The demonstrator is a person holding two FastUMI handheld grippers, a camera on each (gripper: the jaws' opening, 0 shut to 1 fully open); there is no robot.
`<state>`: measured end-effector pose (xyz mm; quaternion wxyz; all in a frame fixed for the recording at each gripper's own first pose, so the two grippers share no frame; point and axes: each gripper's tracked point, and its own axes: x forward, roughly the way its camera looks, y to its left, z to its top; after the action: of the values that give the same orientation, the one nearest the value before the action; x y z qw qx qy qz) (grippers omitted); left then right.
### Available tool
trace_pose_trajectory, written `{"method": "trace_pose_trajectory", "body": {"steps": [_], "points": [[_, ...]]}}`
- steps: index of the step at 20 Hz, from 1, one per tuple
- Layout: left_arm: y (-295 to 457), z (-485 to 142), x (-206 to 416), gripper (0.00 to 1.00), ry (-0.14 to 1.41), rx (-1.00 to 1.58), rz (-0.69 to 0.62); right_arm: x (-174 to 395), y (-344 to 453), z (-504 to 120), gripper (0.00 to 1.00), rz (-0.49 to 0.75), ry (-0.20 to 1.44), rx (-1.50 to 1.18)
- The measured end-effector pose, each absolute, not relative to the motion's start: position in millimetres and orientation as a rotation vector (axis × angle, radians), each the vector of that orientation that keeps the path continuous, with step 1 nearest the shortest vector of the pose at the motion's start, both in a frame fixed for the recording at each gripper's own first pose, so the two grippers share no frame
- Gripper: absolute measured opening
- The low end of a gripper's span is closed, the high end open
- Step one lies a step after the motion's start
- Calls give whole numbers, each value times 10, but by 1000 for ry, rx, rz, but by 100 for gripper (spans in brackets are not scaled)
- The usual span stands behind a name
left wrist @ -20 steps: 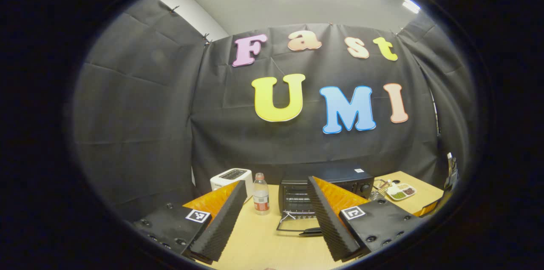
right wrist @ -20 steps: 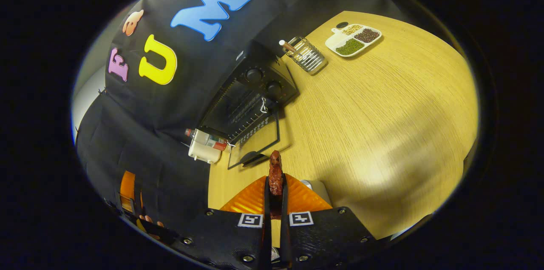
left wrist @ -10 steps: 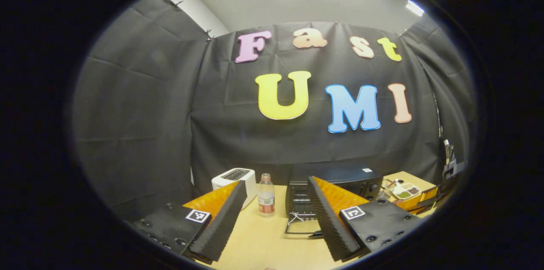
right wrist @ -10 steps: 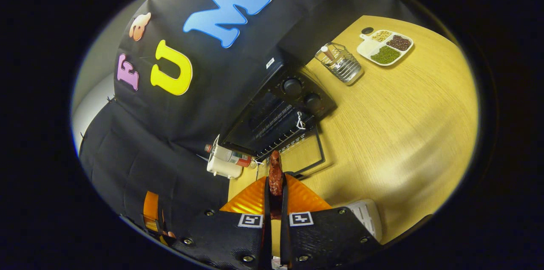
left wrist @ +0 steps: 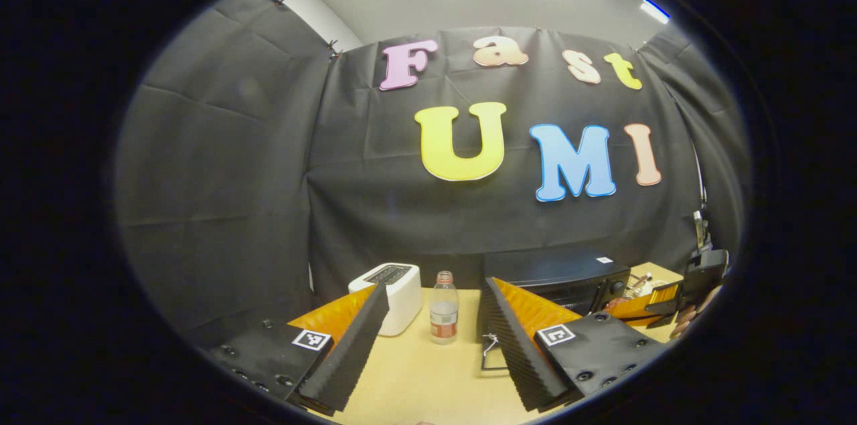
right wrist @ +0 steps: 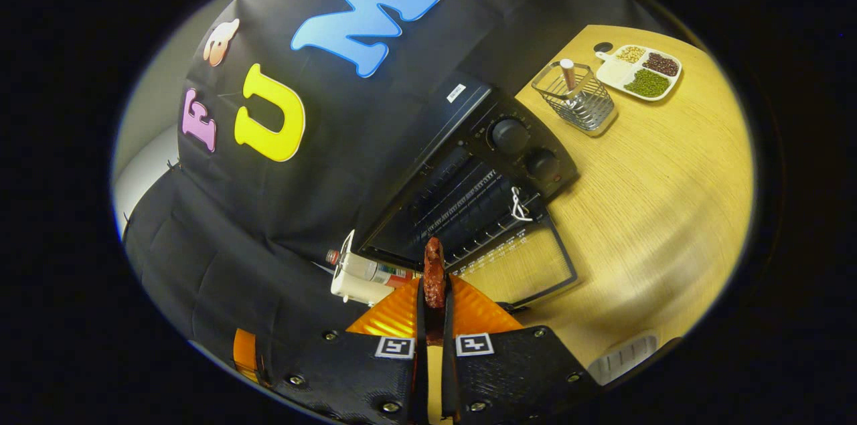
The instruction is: Open the electric oven with the left hand, put the food in, and close the electric oven.
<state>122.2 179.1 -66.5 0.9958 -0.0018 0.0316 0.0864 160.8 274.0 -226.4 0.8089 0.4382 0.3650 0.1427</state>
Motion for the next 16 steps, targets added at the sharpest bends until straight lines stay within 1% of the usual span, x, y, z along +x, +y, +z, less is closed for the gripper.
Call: {"method": "trace_pose_trajectory", "body": {"steps": [9,13,16], "points": [[2438,-783,1172,100,93,19,265,2321,3126,-2406,8,268,661,998],[2626,-814,1060,100,113,33,315,2544,3236,-2562,8,239,649,996],[2686,-847,1004,100,129,43,343,2697,3222,-2627,8,213,587,968]]}}
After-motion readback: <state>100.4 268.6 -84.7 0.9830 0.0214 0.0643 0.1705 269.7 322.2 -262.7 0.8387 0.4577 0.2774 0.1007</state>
